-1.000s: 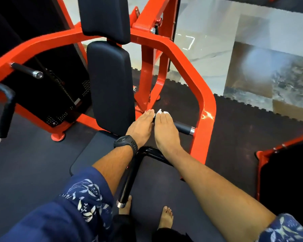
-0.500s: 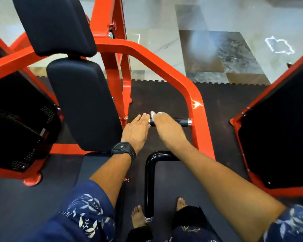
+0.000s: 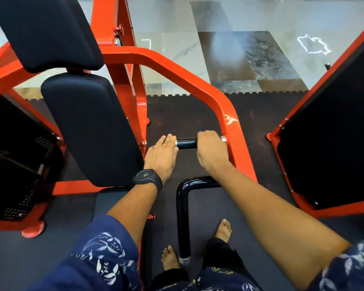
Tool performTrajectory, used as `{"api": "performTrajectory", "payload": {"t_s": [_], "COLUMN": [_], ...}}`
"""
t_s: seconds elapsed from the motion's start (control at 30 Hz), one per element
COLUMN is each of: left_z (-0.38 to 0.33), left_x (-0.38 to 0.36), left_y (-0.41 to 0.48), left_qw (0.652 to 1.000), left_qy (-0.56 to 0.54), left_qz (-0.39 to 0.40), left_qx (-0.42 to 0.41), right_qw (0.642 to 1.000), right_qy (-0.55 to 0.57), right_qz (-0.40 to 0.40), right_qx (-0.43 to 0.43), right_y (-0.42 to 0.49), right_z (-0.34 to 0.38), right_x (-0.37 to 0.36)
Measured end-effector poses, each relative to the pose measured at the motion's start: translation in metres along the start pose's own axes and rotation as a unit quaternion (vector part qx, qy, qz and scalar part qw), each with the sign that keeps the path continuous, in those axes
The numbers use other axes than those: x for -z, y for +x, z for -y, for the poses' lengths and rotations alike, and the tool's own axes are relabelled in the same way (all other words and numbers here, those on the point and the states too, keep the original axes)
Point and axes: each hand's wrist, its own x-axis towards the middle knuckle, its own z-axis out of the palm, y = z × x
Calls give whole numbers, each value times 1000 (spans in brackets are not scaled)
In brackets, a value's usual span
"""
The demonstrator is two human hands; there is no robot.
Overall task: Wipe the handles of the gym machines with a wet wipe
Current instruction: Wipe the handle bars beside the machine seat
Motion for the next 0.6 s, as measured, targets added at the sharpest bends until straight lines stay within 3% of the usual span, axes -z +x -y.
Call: {"api": "performTrajectory", "payload": {"t_s": [0.17,0.3,0.37,0.53,0.6], "left_z": [2,2,0,1,0], "left_x": [3,3,4,7,7], "left_y": [1,0,0,-1,-1], "left_qw": [1000,1000,1000,1000,1000], "left_qy": [-9,9,2,9,8], "left_qz": [10,14,10,18,12], "left_qx": [1,-4,0,-6,-5], "right_qw": [991,997,993,993,995], "right_qy": [72,-80,-117,-96,-88], "right_qz": [17,9,18,9,1], "right_qx": [111,-8,-26,-75,-37], "right_y": [-1,1,-5,-5,-6], "right_z": [29,-14,-10,-14,-3], "right_x": [-5,4,4,7,8]}}
